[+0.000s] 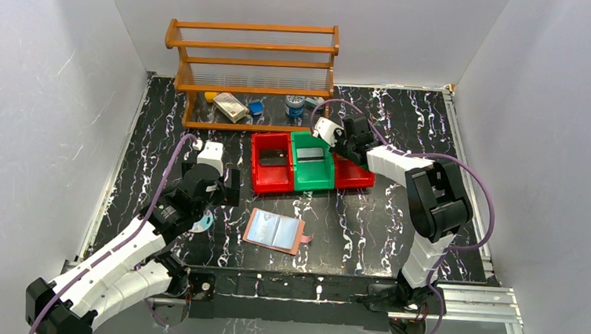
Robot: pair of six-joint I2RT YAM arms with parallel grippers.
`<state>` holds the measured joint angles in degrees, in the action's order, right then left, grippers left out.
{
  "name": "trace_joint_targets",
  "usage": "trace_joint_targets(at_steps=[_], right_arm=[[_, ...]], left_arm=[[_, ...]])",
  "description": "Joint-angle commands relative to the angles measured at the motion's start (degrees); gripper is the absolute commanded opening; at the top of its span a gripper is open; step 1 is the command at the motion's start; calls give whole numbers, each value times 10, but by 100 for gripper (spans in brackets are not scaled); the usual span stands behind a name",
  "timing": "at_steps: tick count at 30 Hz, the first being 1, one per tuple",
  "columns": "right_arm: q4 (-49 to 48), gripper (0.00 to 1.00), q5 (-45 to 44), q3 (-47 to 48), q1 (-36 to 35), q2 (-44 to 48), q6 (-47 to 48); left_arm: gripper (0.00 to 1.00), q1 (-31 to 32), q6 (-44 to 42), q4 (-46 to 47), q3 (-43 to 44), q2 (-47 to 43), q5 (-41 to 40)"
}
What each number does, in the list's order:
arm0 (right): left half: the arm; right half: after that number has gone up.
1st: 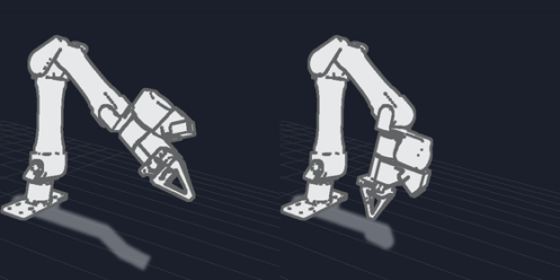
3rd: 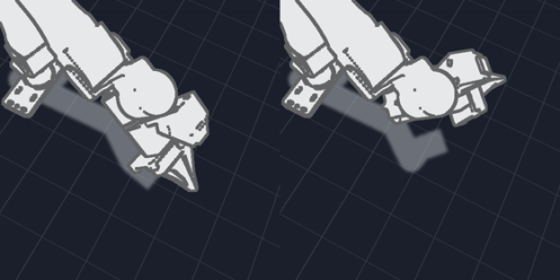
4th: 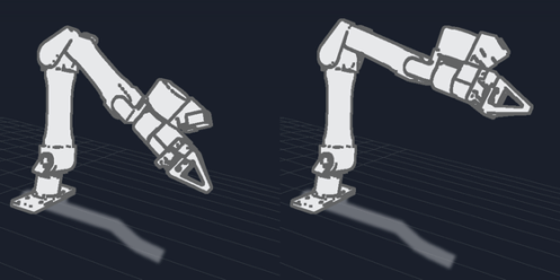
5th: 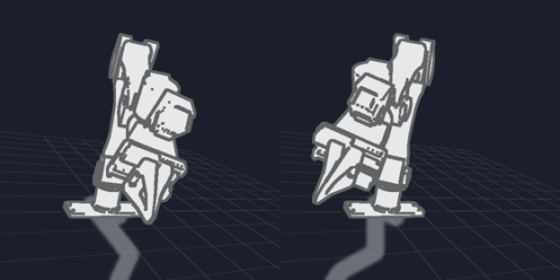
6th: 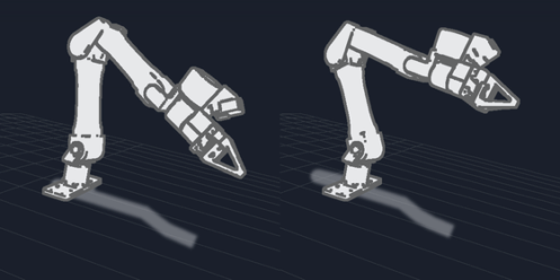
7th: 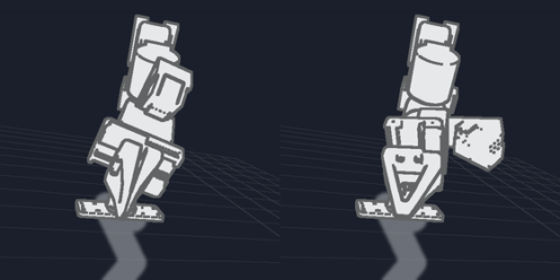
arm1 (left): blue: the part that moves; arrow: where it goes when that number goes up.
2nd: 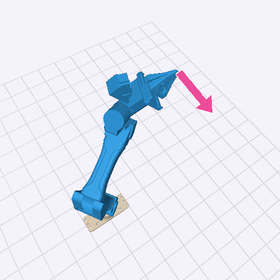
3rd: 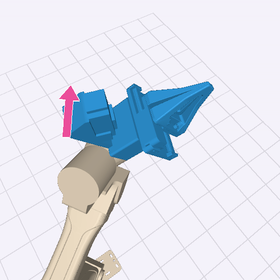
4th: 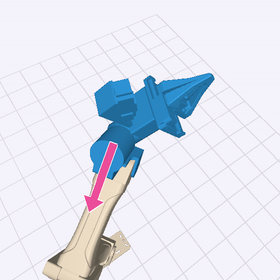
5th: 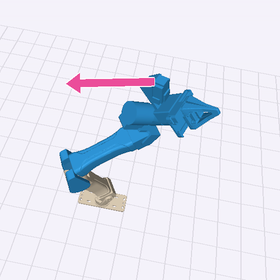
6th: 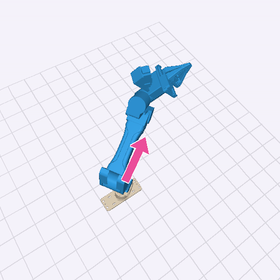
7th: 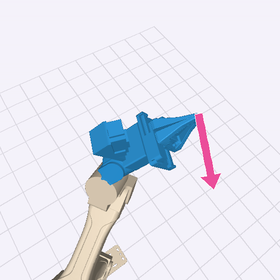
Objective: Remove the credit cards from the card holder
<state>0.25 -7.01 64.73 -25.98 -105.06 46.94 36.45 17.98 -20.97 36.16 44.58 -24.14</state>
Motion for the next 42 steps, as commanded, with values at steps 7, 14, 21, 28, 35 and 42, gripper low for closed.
trace_joint_targets(at_steps=[7, 14, 21, 28, 35, 42], right_arm=[[2, 30, 55, -3, 8, 14, -19], [12, 34, 58, 6, 9, 13, -34], [15, 35, 60, 0, 13, 15, -37], [21, 36, 53, -3, 17, 13, -43], [23, 39, 52, -4, 16, 22, -50], [27, 40, 44, -3, 16, 36, -56]], left_arm=[[98, -3, 0, 9, -3, 3, 1], [98, -3, 0, 11, -4, 8, 3], [98, -3, 0, 11, -4, 8, 4], [98, -3, 0, 12, -4, 10, 7], [98, -3, -1, 13, -5, 14, 12], [98, -3, -1, 14, -5, 14, 13]])
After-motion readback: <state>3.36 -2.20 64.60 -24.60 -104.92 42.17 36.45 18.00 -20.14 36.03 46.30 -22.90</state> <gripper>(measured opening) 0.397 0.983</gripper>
